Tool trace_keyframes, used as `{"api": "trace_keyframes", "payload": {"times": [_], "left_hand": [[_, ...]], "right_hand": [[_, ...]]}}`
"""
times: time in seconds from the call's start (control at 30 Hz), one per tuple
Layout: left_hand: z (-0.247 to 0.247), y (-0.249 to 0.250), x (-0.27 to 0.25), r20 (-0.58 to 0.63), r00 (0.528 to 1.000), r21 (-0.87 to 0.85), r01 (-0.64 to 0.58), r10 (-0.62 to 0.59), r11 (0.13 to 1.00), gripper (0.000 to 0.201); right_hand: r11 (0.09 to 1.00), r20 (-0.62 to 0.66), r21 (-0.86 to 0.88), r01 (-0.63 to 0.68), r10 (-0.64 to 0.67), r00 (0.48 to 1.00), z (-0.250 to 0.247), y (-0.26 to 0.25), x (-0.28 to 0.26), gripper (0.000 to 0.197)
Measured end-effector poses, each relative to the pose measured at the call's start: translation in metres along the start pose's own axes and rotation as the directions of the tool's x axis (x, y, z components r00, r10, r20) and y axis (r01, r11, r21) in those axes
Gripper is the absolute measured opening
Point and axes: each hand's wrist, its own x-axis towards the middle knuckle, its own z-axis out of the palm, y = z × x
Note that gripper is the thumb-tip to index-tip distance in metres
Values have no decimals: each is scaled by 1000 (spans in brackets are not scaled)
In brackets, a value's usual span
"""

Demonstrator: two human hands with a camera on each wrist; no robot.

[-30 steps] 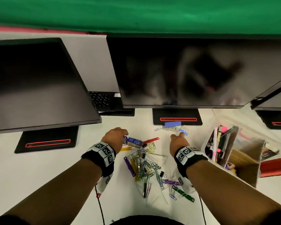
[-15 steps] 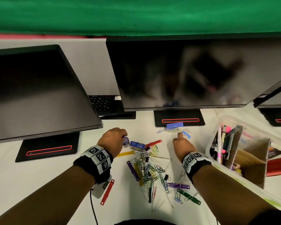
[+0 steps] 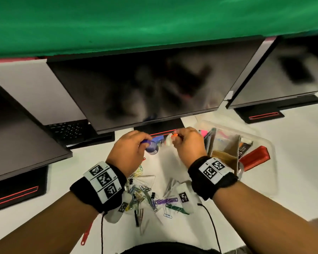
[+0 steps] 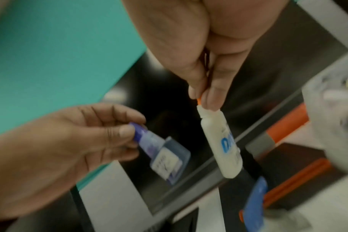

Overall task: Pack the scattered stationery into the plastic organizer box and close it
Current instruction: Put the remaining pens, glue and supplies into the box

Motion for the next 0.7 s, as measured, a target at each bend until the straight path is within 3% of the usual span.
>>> {"api": "trace_keyframes", "payload": {"times": [0.13, 0.27, 0.37, 0.5, 0.7], "left_hand": [[6, 36, 1, -26, 992, -37, -126, 125, 991, 17], [30, 70, 6, 20, 978, -80, -205, 207, 976, 17], [44, 94, 7, 57, 964, -124, -252, 260, 960, 18], [63, 126, 9, 151, 933, -191, -297, 327, 936, 20], [107, 178, 15, 293, 878, -235, -318, 379, 919, 22]], "right_hand": [[969, -79, 233, -83, 104, 991, -68, 12, -8, 25], [973, -141, 207, -100, 131, 981, -141, 36, -24, 11], [992, -131, -11, -128, 125, 983, -177, 66, -32, 8], [901, -10, -397, -178, 189, 982, -188, 113, -34, 13], [820, 201, -563, -104, 259, 945, -176, 153, -31, 23]]}}
